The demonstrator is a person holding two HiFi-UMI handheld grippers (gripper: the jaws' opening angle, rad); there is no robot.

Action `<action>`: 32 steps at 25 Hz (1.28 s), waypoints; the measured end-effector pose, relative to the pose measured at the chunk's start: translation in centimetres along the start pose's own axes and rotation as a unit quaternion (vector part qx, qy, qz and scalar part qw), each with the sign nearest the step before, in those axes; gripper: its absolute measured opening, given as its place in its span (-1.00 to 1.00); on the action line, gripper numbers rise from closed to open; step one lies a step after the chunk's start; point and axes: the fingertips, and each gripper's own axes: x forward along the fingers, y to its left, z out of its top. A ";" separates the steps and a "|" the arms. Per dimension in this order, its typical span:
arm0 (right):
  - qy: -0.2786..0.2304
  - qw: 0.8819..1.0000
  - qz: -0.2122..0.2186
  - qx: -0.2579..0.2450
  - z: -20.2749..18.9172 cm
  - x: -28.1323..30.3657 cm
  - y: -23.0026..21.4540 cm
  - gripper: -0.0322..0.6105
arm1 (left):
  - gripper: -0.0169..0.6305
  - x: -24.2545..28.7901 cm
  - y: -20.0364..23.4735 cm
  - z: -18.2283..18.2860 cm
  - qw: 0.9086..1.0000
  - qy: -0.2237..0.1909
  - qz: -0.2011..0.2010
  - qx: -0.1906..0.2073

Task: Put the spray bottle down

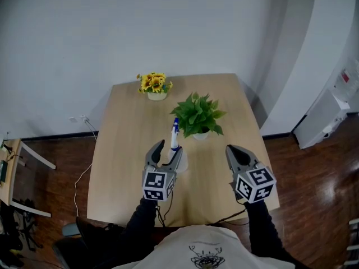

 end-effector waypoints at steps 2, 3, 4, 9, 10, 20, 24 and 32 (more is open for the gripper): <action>-0.002 1.000 0.002 0.002 0.0 0.1 0.1 -0.97 | -0.10 -1.6 -0.3 -0.3 1.000 0.004 -0.006 -0.010; -0.003 1.000 0.002 0.003 0.0 0.1 0.2 -0.97 | -0.10 -2.4 -0.4 -0.5 1.000 0.005 -0.009 -0.015; -0.005 1.000 0.002 0.006 0.1 0.2 0.2 -0.97 | -0.10 -3.2 -0.6 -0.6 1.000 0.004 -0.010 -0.020; -0.025 0.999 0.005 0.020 0.8 0.2 0.3 -0.97 | -0.80 -6.6 0.6 0.3 0.999 -0.005 0.015 -0.043; -0.032 0.999 0.008 0.022 1.0 0.1 0.4 -0.97 | -0.97 -6.9 0.9 0.6 0.999 0.000 0.019 -0.043; -0.071 0.997 0.031 0.017 3.3 -0.5 1.4 -0.98 | -0.97 -7.6 1.5 4.6 0.999 0.008 -0.009 -0.035; -0.066 0.997 0.039 0.004 3.5 -0.4 2.0 -0.99 | -0.97 -7.0 1.5 4.5 0.999 0.021 -0.009 -0.032; -0.059 0.997 0.047 -0.010 3.7 -0.2 2.9 -0.99 | -0.97 -6.7 1.7 5.3 0.999 0.019 -0.011 -0.038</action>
